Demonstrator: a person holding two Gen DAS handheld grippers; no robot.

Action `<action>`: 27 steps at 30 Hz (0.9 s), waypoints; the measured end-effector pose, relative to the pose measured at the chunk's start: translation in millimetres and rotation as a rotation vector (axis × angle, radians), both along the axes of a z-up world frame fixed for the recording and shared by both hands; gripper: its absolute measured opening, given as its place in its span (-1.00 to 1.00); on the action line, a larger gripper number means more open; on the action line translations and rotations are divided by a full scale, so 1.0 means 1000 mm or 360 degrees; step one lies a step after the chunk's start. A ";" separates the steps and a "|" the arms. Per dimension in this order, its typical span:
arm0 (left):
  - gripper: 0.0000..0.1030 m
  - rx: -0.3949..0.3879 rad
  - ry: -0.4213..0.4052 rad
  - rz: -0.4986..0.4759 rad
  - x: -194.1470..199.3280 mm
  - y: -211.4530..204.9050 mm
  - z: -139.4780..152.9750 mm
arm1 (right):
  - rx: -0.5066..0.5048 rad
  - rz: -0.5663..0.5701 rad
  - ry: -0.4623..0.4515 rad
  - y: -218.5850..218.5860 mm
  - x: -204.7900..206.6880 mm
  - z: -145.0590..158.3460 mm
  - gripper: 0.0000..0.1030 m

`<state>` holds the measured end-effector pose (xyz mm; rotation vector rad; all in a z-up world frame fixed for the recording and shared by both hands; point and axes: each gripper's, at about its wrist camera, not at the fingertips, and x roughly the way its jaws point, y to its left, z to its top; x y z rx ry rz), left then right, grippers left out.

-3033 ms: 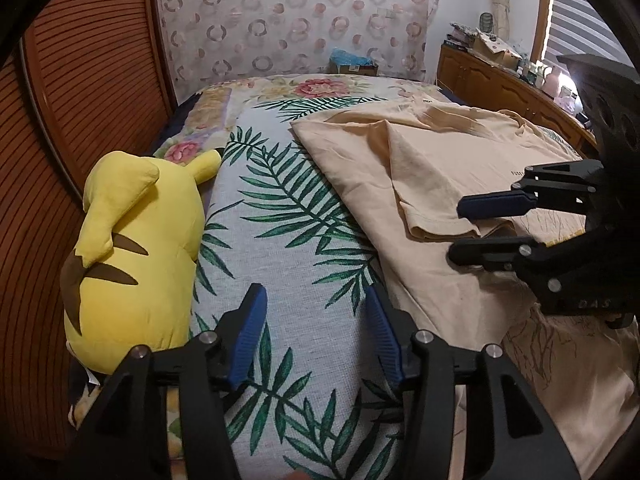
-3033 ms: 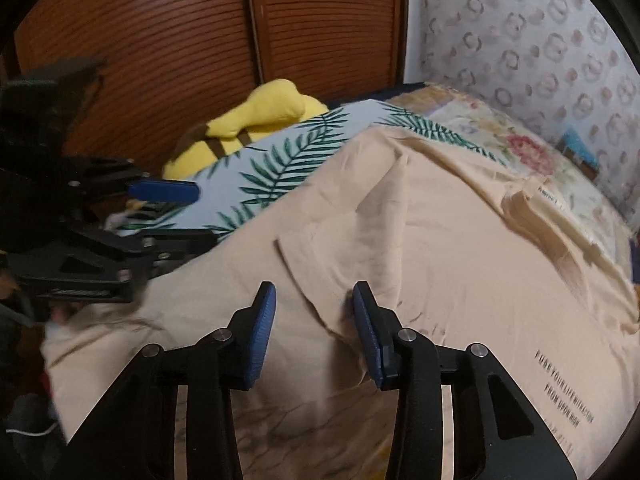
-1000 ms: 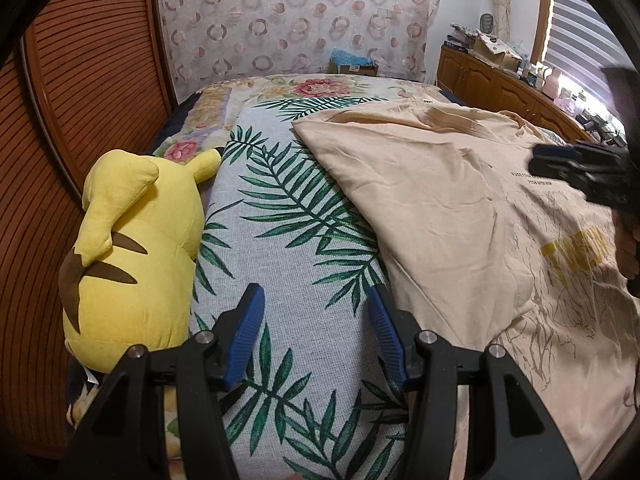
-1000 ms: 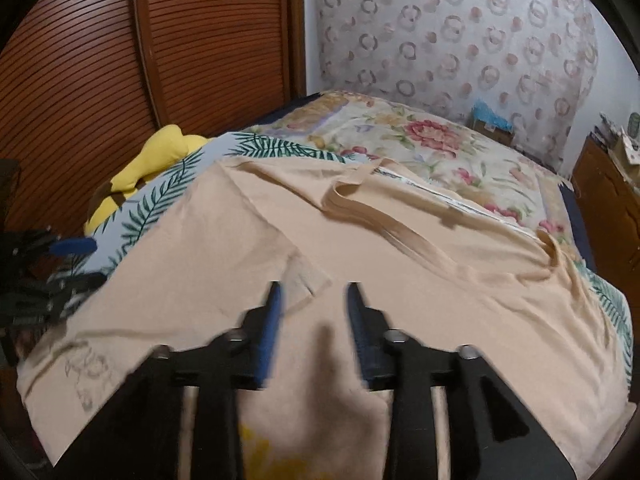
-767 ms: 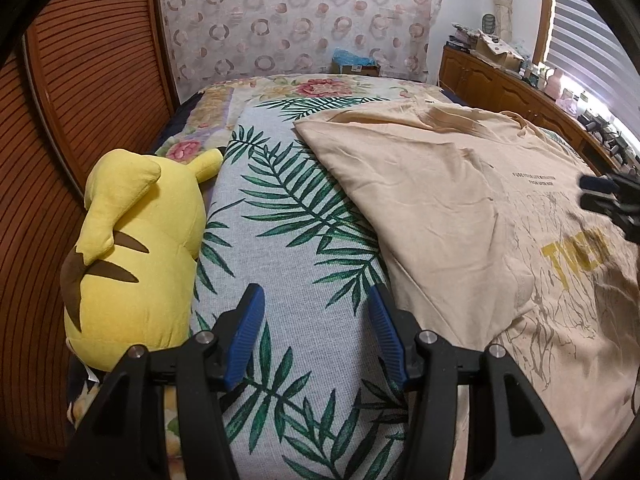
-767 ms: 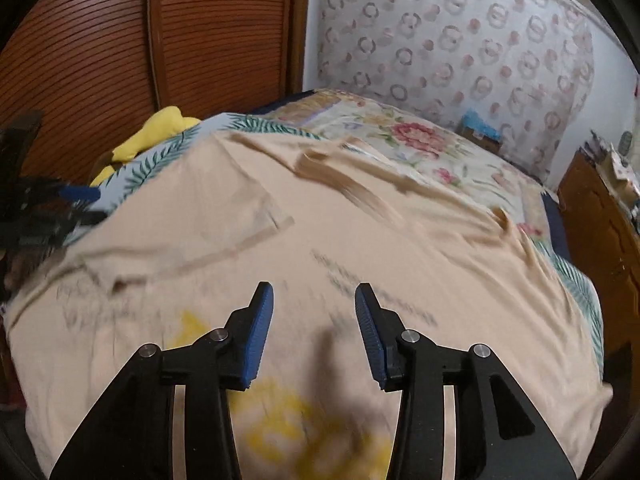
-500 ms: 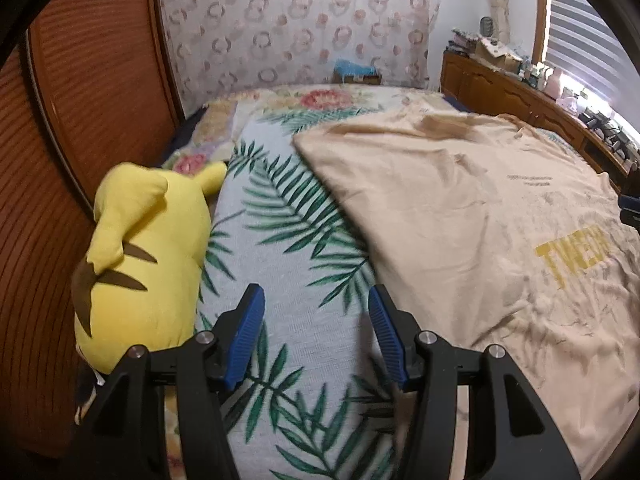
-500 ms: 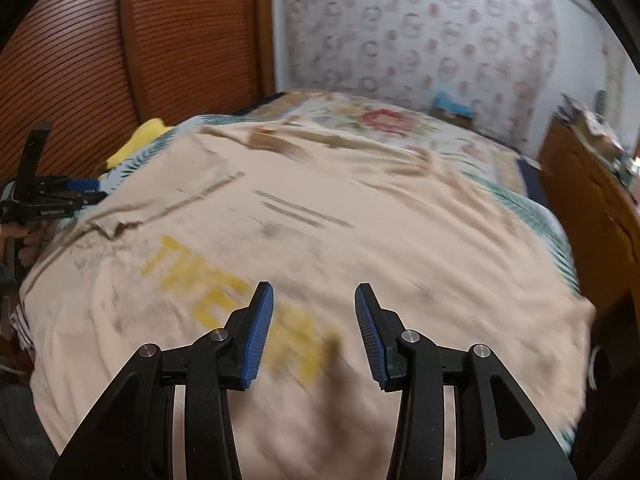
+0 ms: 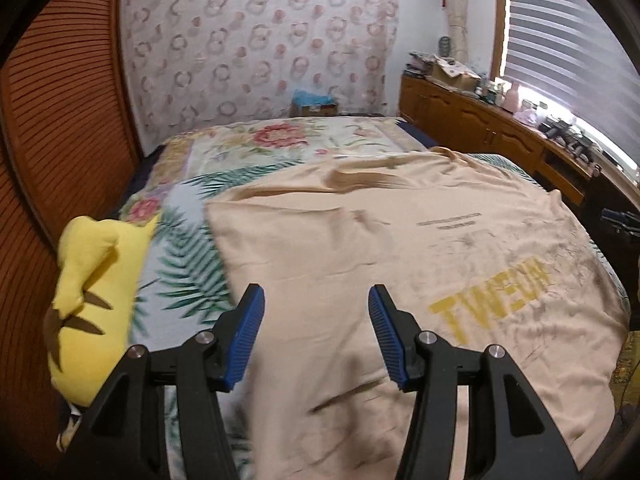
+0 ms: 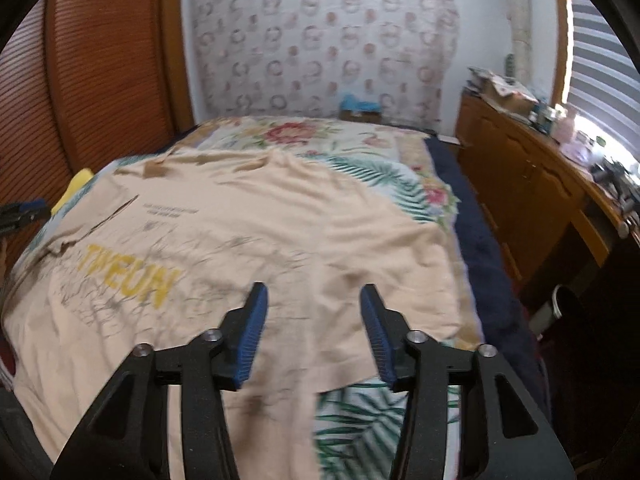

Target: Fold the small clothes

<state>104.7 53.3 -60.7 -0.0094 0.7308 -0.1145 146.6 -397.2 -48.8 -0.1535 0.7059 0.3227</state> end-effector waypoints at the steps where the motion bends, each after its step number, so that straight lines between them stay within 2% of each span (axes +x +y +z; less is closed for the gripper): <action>1: 0.04 -0.0001 0.0004 -0.0011 0.002 -0.005 0.000 | -0.0008 -0.0018 -0.0004 -0.005 0.001 0.001 0.10; 6: 0.04 -0.0002 0.0044 -0.0092 0.012 -0.034 -0.008 | -0.0055 -0.0110 -0.0001 -0.028 0.011 -0.004 0.12; 10: 0.04 0.0019 0.0077 -0.0157 0.015 -0.054 -0.015 | -0.0057 -0.0180 0.0077 -0.044 0.023 -0.020 0.12; 23: 0.04 0.0069 0.0187 -0.0234 0.020 -0.077 -0.035 | -0.0009 -0.0222 0.0267 -0.064 0.044 -0.050 0.11; 27: 0.04 0.0066 0.0204 -0.0220 0.021 -0.077 -0.037 | -0.0031 -0.0254 0.0233 -0.067 0.044 -0.051 -0.20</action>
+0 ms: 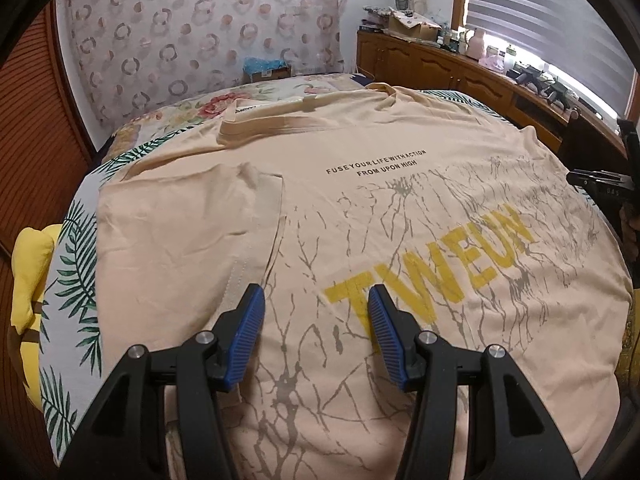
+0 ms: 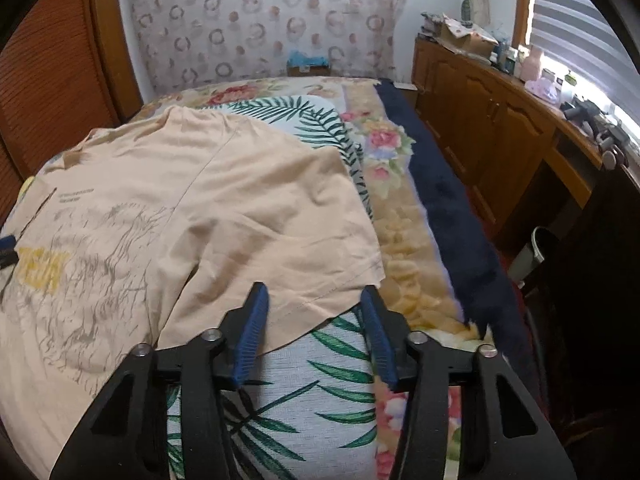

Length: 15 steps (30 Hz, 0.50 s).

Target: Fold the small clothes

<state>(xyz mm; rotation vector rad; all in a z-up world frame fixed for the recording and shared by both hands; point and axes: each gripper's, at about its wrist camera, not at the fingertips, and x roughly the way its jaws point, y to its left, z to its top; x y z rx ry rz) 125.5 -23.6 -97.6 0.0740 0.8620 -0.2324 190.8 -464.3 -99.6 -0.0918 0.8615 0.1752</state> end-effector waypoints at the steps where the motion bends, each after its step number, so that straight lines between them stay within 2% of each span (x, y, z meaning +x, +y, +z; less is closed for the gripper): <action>1: 0.04 0.0001 0.0010 0.0002 0.001 0.000 -0.001 | -0.0010 0.0003 -0.0011 -0.001 -0.001 0.000 -0.24; 4: 0.04 0.0000 0.0015 0.0004 0.002 0.001 -0.001 | -0.0017 0.0002 -0.0025 -0.005 -0.002 0.001 -0.48; 7: 0.04 0.0000 0.0014 0.0004 0.002 0.001 -0.001 | -0.0023 0.0004 -0.0042 -0.010 -0.001 0.001 -0.91; 10: 0.04 0.0001 0.0014 0.0004 0.003 0.000 -0.001 | 0.0039 0.0058 -0.0056 -0.009 -0.003 0.005 -0.99; 15: 0.04 -0.0004 0.0016 0.0004 0.003 0.001 -0.001 | 0.0099 0.0082 -0.0200 -0.006 -0.011 0.032 -1.00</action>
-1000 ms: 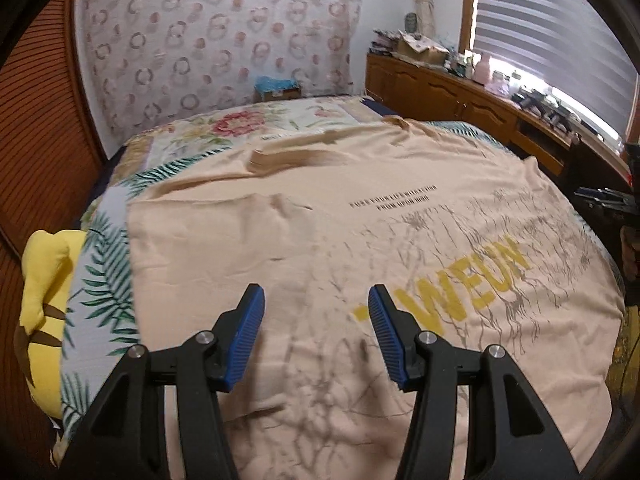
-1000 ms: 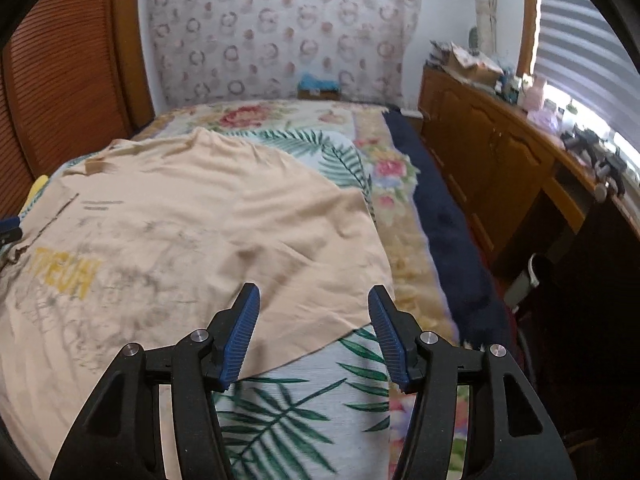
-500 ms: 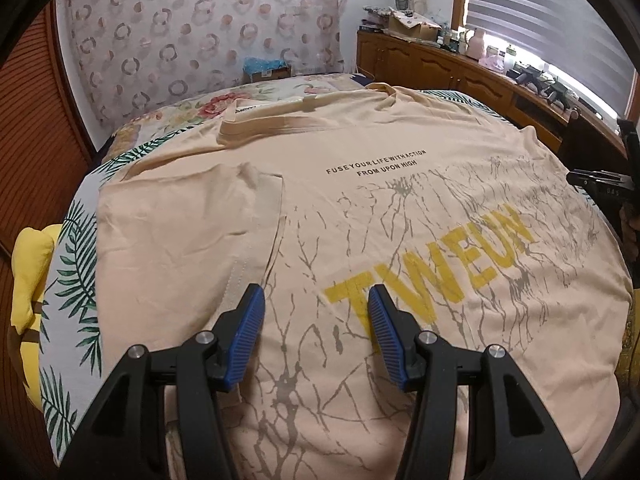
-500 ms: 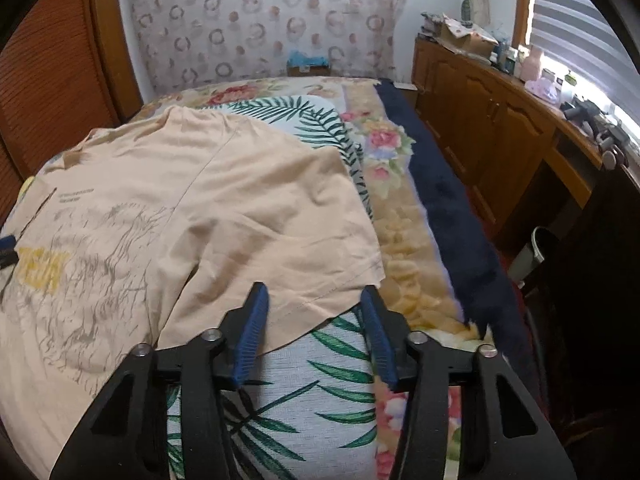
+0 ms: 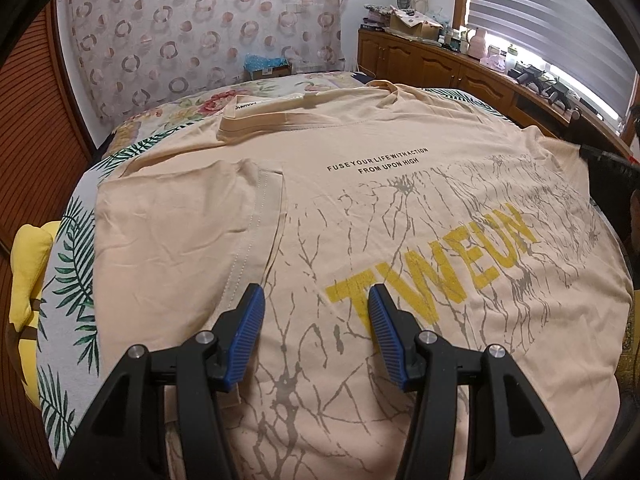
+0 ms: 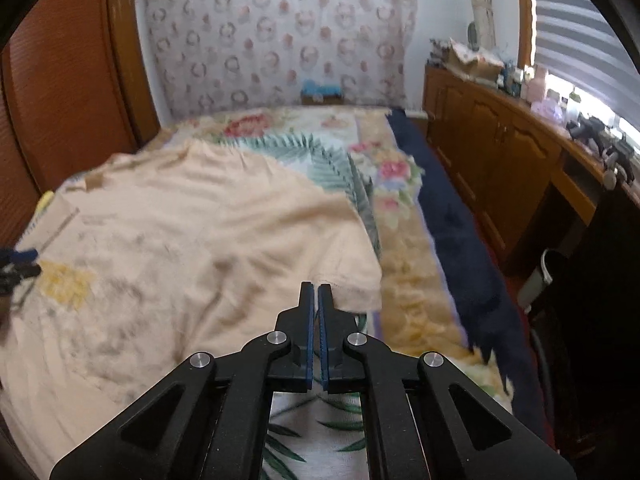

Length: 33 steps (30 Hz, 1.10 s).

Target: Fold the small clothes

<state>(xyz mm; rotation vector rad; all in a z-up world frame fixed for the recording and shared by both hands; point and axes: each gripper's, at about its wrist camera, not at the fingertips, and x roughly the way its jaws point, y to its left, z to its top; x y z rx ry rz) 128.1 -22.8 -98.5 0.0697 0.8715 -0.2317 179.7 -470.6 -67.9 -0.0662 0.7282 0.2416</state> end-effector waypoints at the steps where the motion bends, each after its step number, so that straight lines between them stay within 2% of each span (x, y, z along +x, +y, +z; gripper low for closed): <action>1: 0.04 -0.0003 0.0001 0.0000 0.000 0.000 0.000 | -0.0001 0.0004 -0.0020 0.001 0.000 0.006 -1.00; 6: 0.04 -0.0002 0.0000 0.0001 0.000 0.001 0.000 | -0.0018 0.0018 -0.0157 0.010 0.000 0.044 -1.00; 11: 0.04 -0.0003 0.0000 0.0001 0.000 0.000 0.000 | -0.0038 0.0049 -0.0252 0.023 0.005 0.070 -1.00; 18: 0.04 -0.0002 -0.0001 0.0001 0.000 0.000 0.000 | -0.0039 0.0189 -0.0376 0.068 0.008 0.106 -1.00; 22: 0.04 -0.0002 -0.0001 0.0001 0.000 0.000 0.000 | -0.0011 0.0342 -0.0386 0.106 0.003 0.114 -1.00; 26: 0.04 -0.0002 -0.0002 0.0001 0.000 0.000 0.000 | 0.0008 0.0535 -0.0299 0.149 0.000 0.102 -0.98; 28: 0.04 -0.0002 -0.0002 0.0001 0.000 0.000 0.000 | 0.0022 0.0570 -0.0248 0.157 0.003 0.095 -0.84; 29: 0.04 -0.0002 -0.0002 0.0001 0.000 0.000 0.000 | 0.0025 0.0571 -0.0215 0.158 0.006 0.090 -0.70; 31: 0.04 -0.0002 -0.0002 0.0001 0.000 0.000 0.000 | -0.0008 0.0522 -0.0223 0.154 0.010 0.084 -0.54; 33: 0.04 -0.0002 -0.0002 0.0001 0.000 0.000 0.000 | -0.0028 0.0462 -0.0198 0.145 0.013 0.075 -0.28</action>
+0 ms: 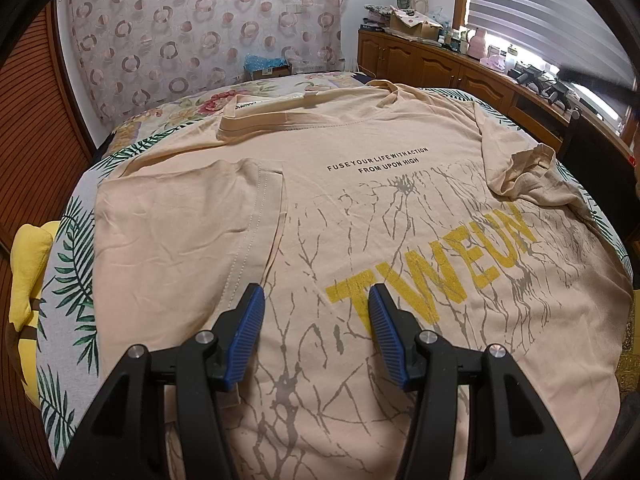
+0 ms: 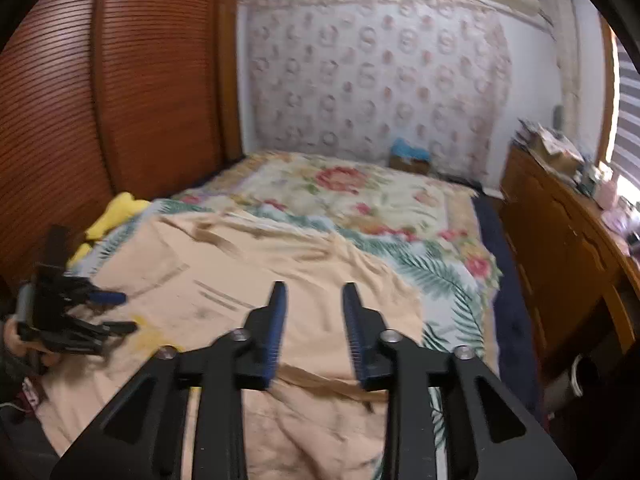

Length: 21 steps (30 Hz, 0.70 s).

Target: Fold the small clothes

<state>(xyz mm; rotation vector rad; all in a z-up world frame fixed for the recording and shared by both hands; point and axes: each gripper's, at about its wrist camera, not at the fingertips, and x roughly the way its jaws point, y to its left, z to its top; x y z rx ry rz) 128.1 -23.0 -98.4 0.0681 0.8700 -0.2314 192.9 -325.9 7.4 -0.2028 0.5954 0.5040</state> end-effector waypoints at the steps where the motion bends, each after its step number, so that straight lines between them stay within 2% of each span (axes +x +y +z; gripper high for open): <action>1: 0.04 0.0000 0.0000 0.0000 0.000 0.000 0.000 | -0.0014 -0.0034 0.0027 -0.006 0.004 -0.006 -0.28; 6: 0.04 0.0000 0.0000 0.0000 0.000 0.000 0.000 | -0.0132 -0.0151 0.0170 -0.032 0.013 -0.047 -0.27; 10: 0.04 0.0000 -0.0001 0.0000 0.000 0.000 0.000 | -0.0158 -0.0253 0.0287 -0.048 0.010 -0.078 -0.27; 15: 0.04 0.0000 -0.0001 0.0000 0.000 0.000 0.000 | -0.0089 -0.0232 0.0328 -0.051 -0.011 -0.088 -0.28; 20: 0.04 0.0000 -0.0001 0.0000 0.000 0.000 0.000 | -0.0143 -0.0163 0.0362 -0.036 -0.018 -0.101 -0.28; 21: 0.04 0.0000 -0.0001 0.0000 0.000 0.000 0.000 | -0.0155 -0.0166 0.0363 -0.034 -0.018 -0.103 -0.34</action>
